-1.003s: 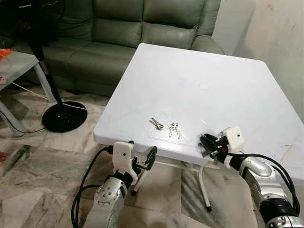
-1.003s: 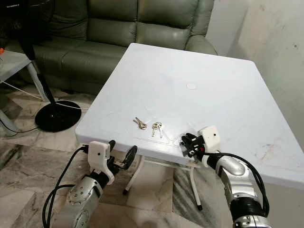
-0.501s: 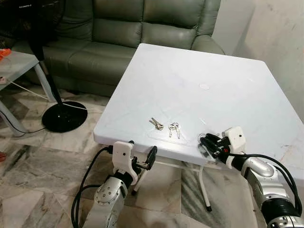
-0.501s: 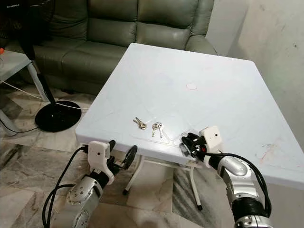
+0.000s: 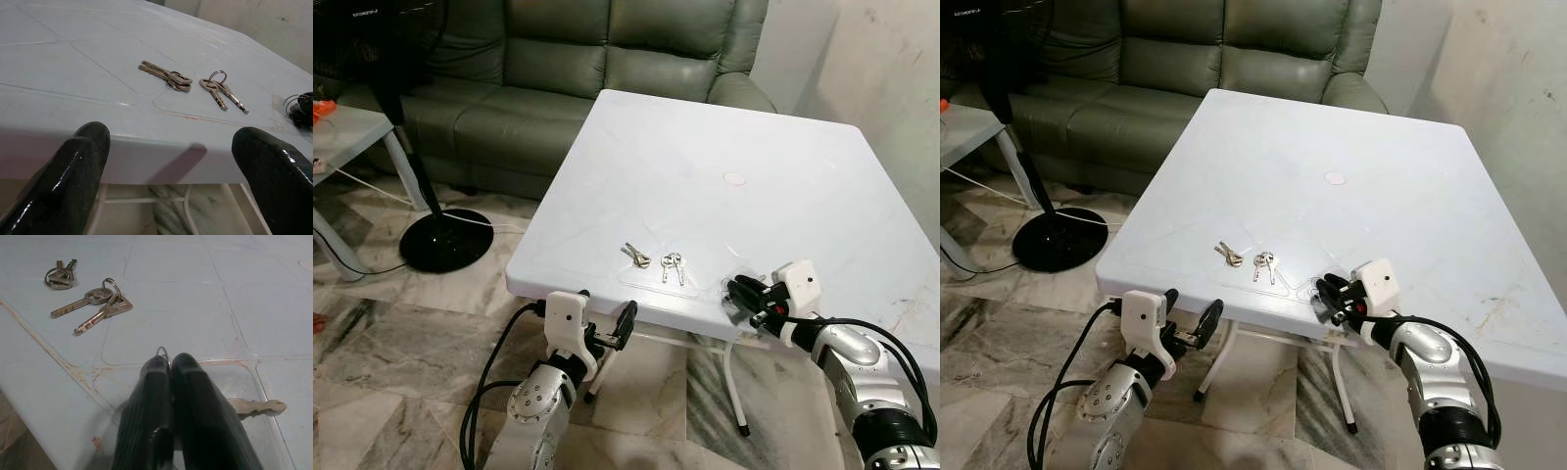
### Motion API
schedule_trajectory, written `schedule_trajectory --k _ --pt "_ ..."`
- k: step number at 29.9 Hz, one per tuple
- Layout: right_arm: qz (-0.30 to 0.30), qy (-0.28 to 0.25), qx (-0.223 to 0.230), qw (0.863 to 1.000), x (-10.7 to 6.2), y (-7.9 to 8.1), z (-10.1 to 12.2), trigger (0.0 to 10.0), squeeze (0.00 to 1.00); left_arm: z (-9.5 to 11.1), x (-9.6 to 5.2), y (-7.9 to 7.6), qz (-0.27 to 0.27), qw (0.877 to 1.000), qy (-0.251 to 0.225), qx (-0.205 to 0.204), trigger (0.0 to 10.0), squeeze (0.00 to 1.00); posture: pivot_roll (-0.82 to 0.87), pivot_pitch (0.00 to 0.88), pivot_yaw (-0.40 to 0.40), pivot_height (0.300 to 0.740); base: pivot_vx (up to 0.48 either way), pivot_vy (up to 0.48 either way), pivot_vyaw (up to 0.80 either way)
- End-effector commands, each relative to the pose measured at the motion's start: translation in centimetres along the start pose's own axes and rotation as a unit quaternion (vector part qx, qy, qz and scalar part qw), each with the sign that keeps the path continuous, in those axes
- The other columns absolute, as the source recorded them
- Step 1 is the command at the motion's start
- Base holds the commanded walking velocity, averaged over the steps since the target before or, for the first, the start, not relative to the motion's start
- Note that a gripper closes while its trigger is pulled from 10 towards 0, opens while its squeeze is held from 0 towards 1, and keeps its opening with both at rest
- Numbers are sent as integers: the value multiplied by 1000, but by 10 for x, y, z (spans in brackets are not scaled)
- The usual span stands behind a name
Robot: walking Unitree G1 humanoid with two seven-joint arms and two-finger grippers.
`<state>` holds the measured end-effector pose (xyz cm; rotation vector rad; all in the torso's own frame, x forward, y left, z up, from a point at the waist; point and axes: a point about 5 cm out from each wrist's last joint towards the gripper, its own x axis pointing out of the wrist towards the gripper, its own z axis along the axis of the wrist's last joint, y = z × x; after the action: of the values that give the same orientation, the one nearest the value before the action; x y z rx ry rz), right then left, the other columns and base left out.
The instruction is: Hang keys on a hook
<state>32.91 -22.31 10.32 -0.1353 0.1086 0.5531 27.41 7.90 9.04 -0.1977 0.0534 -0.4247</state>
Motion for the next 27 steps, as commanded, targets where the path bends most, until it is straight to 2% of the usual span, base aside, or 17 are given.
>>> schedule_trajectory --k 1,8,15,17,18,20,22,23,24,25,27 --pt "-8 -1 2 1000 -7 -6 -1 0 0 0 4 -15 -10 1000 -4 -19 10000 0 31 123 -87 740 0 0 0" --pt "-2 -18 16 1000 -5 -3 1 0 0 0 5 -15 -9 1000 -4 -17 10000 0 34 118 -89 740 0 0 0" --pt "-31 -71 73 994 3 8 9 0 0 5 9 -9 0 1000 -12 -11 10000 0 41 103 -91 740 0 0 0" --pt "-57 -113 104 987 10 15 19 0 0 13 15 1 15 1000 -23 -9 10000 0 44 73 -87 740 0 0 0" --pt "-57 -113 104 987 10 15 19 0 0 13 15 1 15 1000 -23 -9 10000 0 44 73 -87 740 0 0 0" --pt "-104 -161 115 975 15 19 32 0 0 24 23 12 32 999 -40 1 10000 0 44 52 -83 740 0 0 0" --pt "-129 -186 130 965 17 20 40 0 0 33 28 20 43 998 -53 1 10000 0 43 32 -82 740 0 0 0" --pt "-141 -196 131 962 17 21 44 1725 0 37 29 23 48 997 -59 1 10000 0 43 32 -82 740 0 0 0" --pt "-154 -205 132 957 17 21 47 4706 0 40 31 25 52 997 -64 2 10000 0 42 18 -81 740 0 0 0" --pt "-180 -228 136 947 15 19 54 10000 0 48 35 30 60 995 -76 7 10000 0 40 10 -83 740 0 0 0" --pt "-196 -246 140 939 13 18 59 10000 0 55 38 33 65 994 -86 11 10000 0 39 7 -82 740 0 0 0"
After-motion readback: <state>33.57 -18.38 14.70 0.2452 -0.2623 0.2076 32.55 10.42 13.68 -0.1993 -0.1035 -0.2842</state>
